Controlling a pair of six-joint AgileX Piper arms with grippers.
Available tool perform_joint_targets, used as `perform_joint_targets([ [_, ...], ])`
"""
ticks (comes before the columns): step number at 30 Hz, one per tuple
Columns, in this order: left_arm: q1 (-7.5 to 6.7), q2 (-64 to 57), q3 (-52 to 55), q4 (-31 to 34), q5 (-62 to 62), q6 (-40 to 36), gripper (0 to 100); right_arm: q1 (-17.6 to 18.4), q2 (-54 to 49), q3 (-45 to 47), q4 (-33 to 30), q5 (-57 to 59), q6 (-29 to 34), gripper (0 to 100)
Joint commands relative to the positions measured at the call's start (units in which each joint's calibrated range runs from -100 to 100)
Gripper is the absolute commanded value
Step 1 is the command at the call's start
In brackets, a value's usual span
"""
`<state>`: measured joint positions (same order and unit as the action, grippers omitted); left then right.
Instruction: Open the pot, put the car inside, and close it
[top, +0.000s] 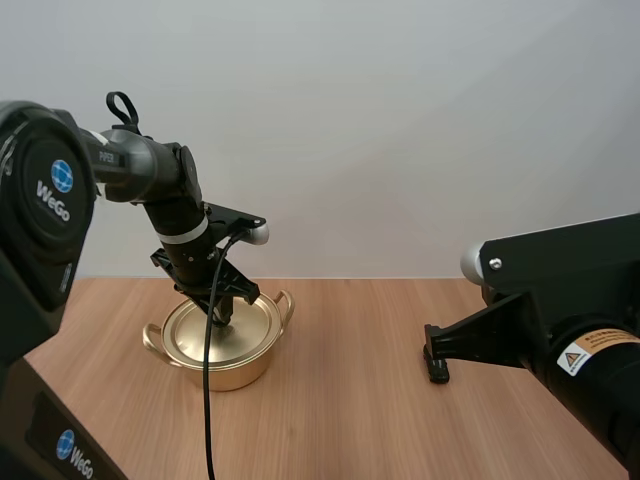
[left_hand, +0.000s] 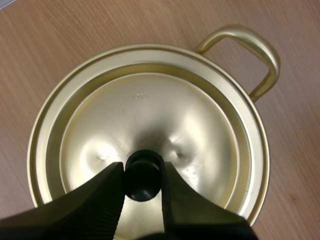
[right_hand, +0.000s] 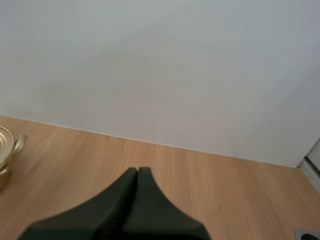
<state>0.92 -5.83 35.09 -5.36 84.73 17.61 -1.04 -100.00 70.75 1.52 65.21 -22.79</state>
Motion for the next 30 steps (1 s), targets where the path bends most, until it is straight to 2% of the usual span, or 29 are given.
perform_joint_targets([
  [1,0.01,0.1,0.0,0.1,-0.1,0.1,0,0.0,0.0,-0.1,0.0,0.0,0.0,0],
  [8,0.01,-3.2,-4.0,-2.3,-0.1,0.1,0,0.0,0.0,-0.1,0.0,0.0,0.0,0],
  [12,0.01,-9.2,-9.0,-7.8,-4.2,0.1,0,0.0,0.0,-0.1,0.0,0.0,0.0,0],
  [15,0.01,-15.9,-11.5,-14.2,-12.0,0.1,0,0.0,0.0,-0.1,0.0,-0.2,0.0,0],
  [17,0.01,-22.3,-11.7,-17.5,-21.9,0.1,0,0.0,0.0,-0.1,0.0,-0.1,0.0,0],
  [22,0.01,-38.2,-11.7,-18.8,-44.8,0.1,0,0.0,0.0,-0.1,0.0,-0.1,0.0,0],
  [30,0.01,-55.1,-11.7,-18.5,-49.3,0.1,0,0.0,0.0,0.4,-0.1,-2.3,0.0,0],
])
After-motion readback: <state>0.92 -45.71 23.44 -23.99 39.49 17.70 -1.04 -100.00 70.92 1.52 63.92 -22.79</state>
